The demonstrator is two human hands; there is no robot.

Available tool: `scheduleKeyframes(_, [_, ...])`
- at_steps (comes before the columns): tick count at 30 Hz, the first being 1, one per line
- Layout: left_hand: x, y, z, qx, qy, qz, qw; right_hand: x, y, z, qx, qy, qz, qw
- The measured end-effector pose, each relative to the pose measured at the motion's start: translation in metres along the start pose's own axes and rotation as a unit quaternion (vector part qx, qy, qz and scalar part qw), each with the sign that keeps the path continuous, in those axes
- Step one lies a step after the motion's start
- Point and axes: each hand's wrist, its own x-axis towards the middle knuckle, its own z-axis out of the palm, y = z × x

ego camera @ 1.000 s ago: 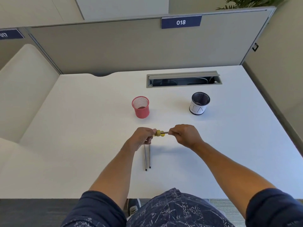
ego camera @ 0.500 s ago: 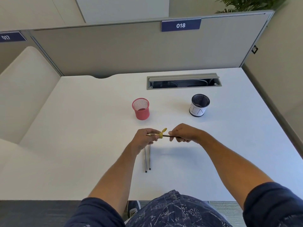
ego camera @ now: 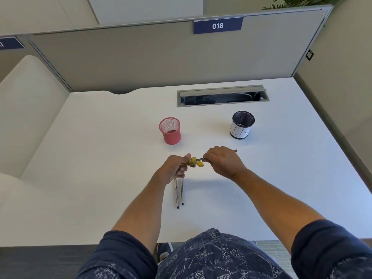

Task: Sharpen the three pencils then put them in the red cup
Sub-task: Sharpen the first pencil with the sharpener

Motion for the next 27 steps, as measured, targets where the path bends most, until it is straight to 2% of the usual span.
scheduleKeyframes(3, [0.003,-0.002,0.003,-0.01,-0.004,0.004,1.0,-0.002,0.004,-0.002,-0.001,0.001,-0.006,1.0])
scheduleKeyframes(7, [0.006,-0.003,0.005,-0.016,-0.002,0.027,1.0,-0.001,0.007,-0.005,0.008,-0.035,0.036,0.999])
scheduleKeyframes(10, [0.009,-0.003,0.003,0.013,0.006,0.055,0.998,0.003,0.007,-0.008,0.015,-0.114,0.11,0.987])
scheduleKeyframes(13, [0.008,-0.004,0.0,0.051,0.001,0.079,0.996,0.012,0.004,-0.013,0.113,-0.222,0.245,0.937])
scheduleKeyframes(15, [0.006,-0.003,-0.002,0.057,-0.003,0.083,0.995,0.017,0.004,-0.017,0.207,-0.25,0.31,0.894])
scheduleKeyframes(21, [0.0,0.001,-0.004,0.091,-0.003,0.102,0.991,0.025,0.01,-0.031,0.371,-0.315,0.345,0.802])
scheduleKeyframes(27, [-0.003,0.002,-0.002,0.106,-0.005,0.127,0.986,0.028,0.016,-0.037,0.433,-0.389,0.39,0.714])
